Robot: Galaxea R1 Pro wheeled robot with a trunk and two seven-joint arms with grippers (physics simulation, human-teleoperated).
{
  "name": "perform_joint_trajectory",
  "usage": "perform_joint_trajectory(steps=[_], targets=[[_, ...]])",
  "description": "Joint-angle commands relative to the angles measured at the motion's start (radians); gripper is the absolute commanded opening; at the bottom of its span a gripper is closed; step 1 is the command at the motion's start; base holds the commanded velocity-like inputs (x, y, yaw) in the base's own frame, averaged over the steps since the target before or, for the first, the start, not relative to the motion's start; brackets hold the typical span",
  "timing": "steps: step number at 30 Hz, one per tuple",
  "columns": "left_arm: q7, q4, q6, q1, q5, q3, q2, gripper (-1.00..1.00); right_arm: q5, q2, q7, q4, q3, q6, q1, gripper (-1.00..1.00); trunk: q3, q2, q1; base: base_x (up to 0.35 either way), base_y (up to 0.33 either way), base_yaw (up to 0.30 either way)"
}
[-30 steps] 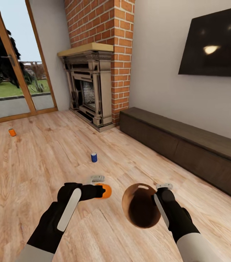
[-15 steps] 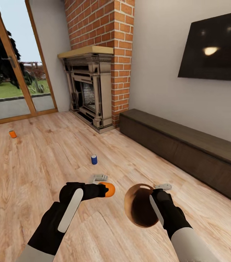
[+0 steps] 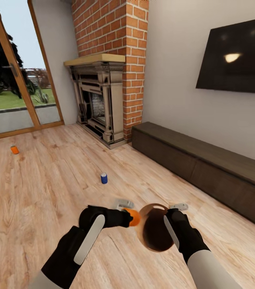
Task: Put the three can of soda from the living room inside the tash can in the kitchen.
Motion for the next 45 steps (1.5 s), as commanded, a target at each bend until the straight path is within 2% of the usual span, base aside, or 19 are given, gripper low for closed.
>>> perform_joint_trajectory(steps=[1, 5, 10, 14, 20, 25, 32, 38, 45], targets=[[0.000, 0.011, 0.000, 0.000, -0.005, -0.010, -0.006, -1.00, 0.007, 0.001, 0.002, -0.001, 0.000, 0.001, 0.000, -1.00, 0.003, 0.007, -0.004, 0.000, 0.000, 0.000], [0.001, 0.044, 0.000, -0.001, -0.006, -0.025, -0.017, -1.00, 0.008, 0.002, 0.002, 0.000, 0.001, 0.001, 0.000, -1.00, 0.016, 0.035, -0.019, 0.000, 0.000, 0.000], [0.000, 0.126, 0.000, -0.004, -0.006, -0.031, -0.038, -1.00, 0.008, 0.008, 0.002, 0.000, 0.001, 0.001, 0.001, -1.00, 0.032, 0.070, -0.039, 0.000, 0.000, 0.000], [-0.003, 0.159, 0.000, -0.006, -0.006, -0.032, -0.042, -1.00, 0.008, 0.012, 0.002, 0.000, 0.002, 0.001, 0.001, -1.00, 0.044, 0.098, -0.054, 0.000, 0.000, 0.000], [-0.039, 0.175, -0.053, -0.006, -0.006, -0.038, -0.044, -1.00, 0.006, 0.029, 0.002, 0.000, 0.016, 0.002, 0.001, -1.00, 0.063, 0.140, -0.077, 0.000, 0.000, 0.000], [-0.043, 0.176, -0.069, -0.006, -0.005, -0.081, -0.046, -1.00, 0.002, 0.043, 0.002, 0.008, 0.040, 0.002, 0.001, -1.00, 0.079, 0.175, -0.096, 0.000, 0.000, 0.000], [-0.043, 0.183, -0.110, -0.006, -0.007, -0.096, -0.047, -1.00, 0.000, 0.056, 0.002, 0.018, 0.049, 0.002, 0.001, -1.00, 0.100, 0.224, -0.123, 0.000, 0.000, 0.000], [-0.043, 0.301, -0.199, -0.008, -0.007, -0.098, -0.050, -1.00, 0.000, 0.059, 0.002, 0.018, 0.050, 0.002, 0.001, -1.00, 0.119, 0.266, -0.146, 0.000, 0.000, 0.000], [-0.034, 0.340, -0.256, -0.008, -0.009, -0.098, -0.052, -1.00, 0.001, 0.060, 0.003, 0.018, 0.051, 0.002, 0.001, -1.00, 0.122, 0.273, -0.150, 0.000, 0.000, 0.000]])
